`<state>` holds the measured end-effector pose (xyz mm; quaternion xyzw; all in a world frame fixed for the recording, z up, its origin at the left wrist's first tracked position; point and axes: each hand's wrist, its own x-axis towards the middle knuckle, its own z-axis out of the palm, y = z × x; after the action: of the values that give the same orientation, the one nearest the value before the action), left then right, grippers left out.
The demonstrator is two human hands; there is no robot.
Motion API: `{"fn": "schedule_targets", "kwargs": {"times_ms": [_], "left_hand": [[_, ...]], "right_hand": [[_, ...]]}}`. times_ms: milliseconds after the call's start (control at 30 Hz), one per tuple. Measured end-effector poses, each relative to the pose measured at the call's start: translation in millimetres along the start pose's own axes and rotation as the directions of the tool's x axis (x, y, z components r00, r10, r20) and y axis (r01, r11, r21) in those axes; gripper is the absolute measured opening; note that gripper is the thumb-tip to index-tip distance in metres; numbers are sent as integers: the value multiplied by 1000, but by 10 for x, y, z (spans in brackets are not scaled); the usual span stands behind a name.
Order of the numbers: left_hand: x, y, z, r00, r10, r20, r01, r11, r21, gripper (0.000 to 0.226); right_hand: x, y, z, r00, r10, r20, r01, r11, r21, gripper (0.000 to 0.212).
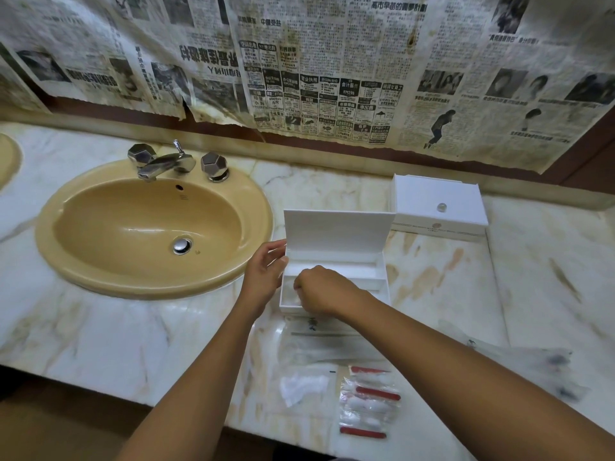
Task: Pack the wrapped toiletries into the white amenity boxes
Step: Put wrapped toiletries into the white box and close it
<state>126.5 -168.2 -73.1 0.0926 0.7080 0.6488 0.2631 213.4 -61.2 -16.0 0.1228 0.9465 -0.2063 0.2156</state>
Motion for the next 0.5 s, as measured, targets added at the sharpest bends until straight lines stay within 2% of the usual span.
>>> {"fn": "schedule_targets", "kwargs": {"times_ms": [167, 267, 367, 500], "left_hand": [[-3, 3, 10, 1000, -13, -7, 13, 1000, -15, 26], [-9, 11, 17, 1000, -3, -10, 3, 1000, -5, 26], [-22, 21, 23, 1000, 4, -6, -4, 1000, 3, 26], [-18, 10, 11, 1000, 8, 5, -8, 1000, 2, 26]], "right_hand": [[-38, -79, 126, 998, -18, 66, 19, 1000, -9, 65], [-57, -91, 202, 998, -26, 50, 28, 999, -34, 74], [-98, -77, 191, 1000, -24, -4, 24, 999, -28, 63], [-315, -80, 222, 948, -146, -284, 115, 986, -125, 39]]}}
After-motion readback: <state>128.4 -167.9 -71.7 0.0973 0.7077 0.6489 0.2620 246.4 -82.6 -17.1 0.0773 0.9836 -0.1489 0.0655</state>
